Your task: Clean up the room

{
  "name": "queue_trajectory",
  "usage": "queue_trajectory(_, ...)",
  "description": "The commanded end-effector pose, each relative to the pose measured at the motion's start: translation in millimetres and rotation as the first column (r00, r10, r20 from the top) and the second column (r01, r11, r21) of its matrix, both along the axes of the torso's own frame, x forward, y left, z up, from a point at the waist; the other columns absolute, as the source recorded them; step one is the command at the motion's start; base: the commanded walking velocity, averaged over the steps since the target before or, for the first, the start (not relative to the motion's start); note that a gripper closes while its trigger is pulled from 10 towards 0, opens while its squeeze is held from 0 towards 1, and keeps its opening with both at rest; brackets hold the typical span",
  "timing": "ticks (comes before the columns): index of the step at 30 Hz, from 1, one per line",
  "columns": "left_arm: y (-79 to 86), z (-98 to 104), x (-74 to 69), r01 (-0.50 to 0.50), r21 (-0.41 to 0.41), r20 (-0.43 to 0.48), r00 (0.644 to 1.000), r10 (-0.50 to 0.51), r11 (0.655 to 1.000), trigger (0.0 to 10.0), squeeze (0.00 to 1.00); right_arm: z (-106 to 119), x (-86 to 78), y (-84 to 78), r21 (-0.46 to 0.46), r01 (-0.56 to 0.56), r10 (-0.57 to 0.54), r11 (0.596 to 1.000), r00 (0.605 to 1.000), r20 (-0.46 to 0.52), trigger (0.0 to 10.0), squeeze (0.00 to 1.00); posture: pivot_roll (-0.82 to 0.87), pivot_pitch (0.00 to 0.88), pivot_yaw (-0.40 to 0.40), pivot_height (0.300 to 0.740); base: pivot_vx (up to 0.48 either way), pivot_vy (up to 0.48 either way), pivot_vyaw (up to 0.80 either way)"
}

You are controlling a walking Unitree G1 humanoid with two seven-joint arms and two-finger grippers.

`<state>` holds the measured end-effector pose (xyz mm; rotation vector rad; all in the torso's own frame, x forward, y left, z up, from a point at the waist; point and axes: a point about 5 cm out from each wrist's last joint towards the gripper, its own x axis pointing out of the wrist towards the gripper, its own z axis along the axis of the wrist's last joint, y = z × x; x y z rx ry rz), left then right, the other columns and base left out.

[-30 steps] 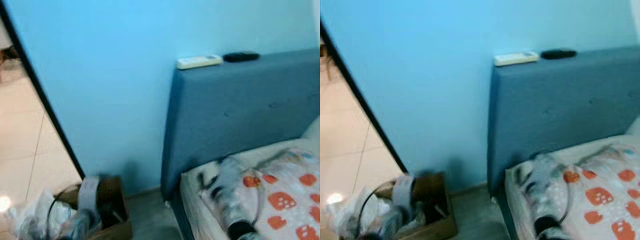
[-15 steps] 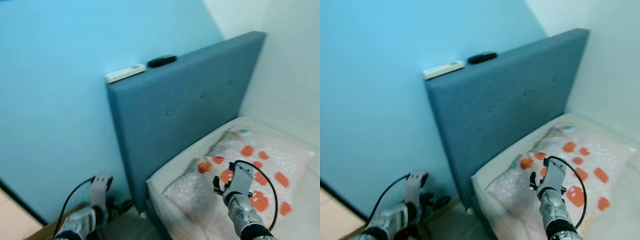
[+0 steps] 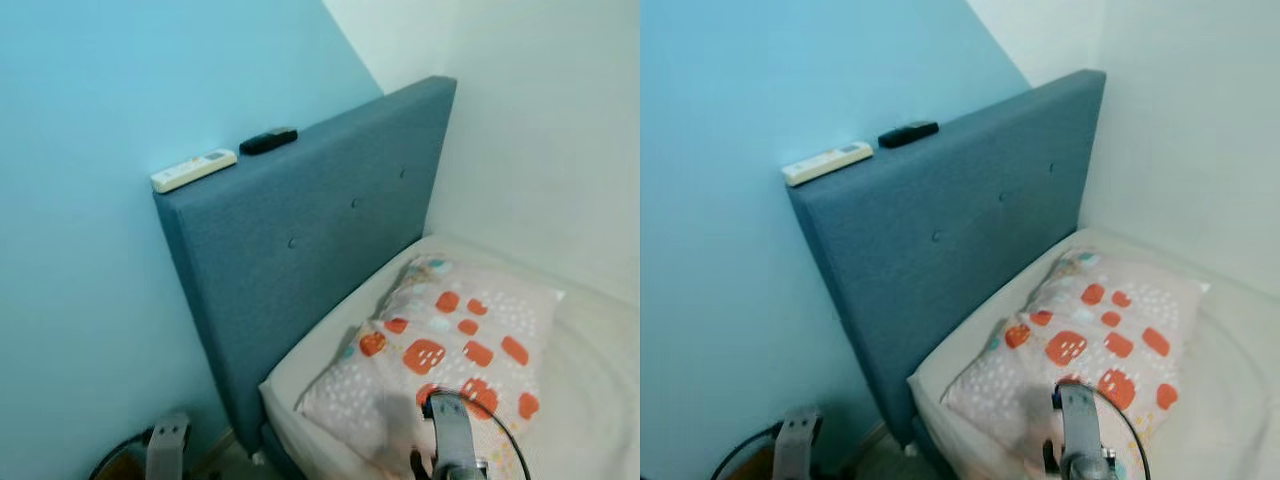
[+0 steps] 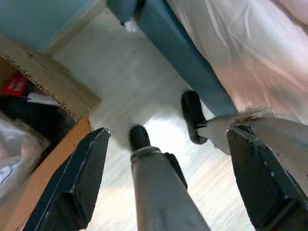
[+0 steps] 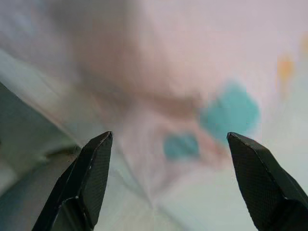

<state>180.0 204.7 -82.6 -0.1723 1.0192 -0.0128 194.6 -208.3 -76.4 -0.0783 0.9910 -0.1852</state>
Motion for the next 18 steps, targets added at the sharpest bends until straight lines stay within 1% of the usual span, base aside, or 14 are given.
queue_trajectory(1,5.8,-4.2,-10.5,-0.022,0.028,-0.038,0.999,0.023,0.999,10.0,0.00,-5.1,-7.6,5.9,0.018,-0.018,0.019,1.000,0.999,-0.030,10.0,0.00,0.00,0.000,0.000,0.740,-0.480,0.000,0.00)
queue_trajectory(2,5.8,-4.2,-10.5,-0.022,0.028,-0.038,0.999,0.023,0.999,10.0,0.00,-5.1,-7.6,5.9,0.018,-0.018,0.019,1.000,0.999,-0.030,10.0,0.00,0.00,0.000,0.000,0.740,-0.480,0.000,0.00)
queue_trajectory(4,6.9,-4.4,-11.2,-0.007,0.050,-0.040,0.999,0.009,0.999,10.0,0.00,-6.4,-10.6,5.2,0.027,-0.015,0.016,1.000,0.999,-0.032,10.0,0.00,0.00,0.000,0.001,0.740,0.000,0.000,0.00)
queue_trajectory(7,6.5,-4.2,-10.5,0.002,0.060,-0.038,0.999,0.000,0.998,10.0,0.00,-7.5,-12.8,5.3,0.027,-0.027,0.028,0.999,0.999,-0.043,10.0,0.00,0.00,0.000,0.000,0.740,0.000,0.000,0.00)
queue_trajectory(12,1.9,-3.2,-6.4,0.032,0.072,-0.027,0.999,-0.030,0.997,10.0,0.00,-10.6,-19.1,6.0,0.026,-0.042,0.044,0.999,0.997,-0.071,10.0,0.00,0.00,0.000,-0.010,0.740,0.000,0.000,-0.69)
queue_trajectory(15,-2.9,-2.8,-3.8,0.054,0.073,-0.018,0.998,-0.053,0.996,10.0,0.00,-10.8,-19.7,5.2,0.035,-0.015,0.018,0.999,0.998,-0.067,10.0,0.00,-0.01,0.000,-0.012,0.740,0.000,0.000,-0.69)
queue_trajectory(18,-4.2,-2.9,-3.6,0.060,0.071,-0.016,0.998,-0.059,0.996,10.0,0.00,-10.5,-19.4,4.6,0.035,-0.010,0.012,0.999,0.998,-0.063,10.0,0.00,-0.01,0.000,-0.014,0.740,0.000,0.000,-0.69)
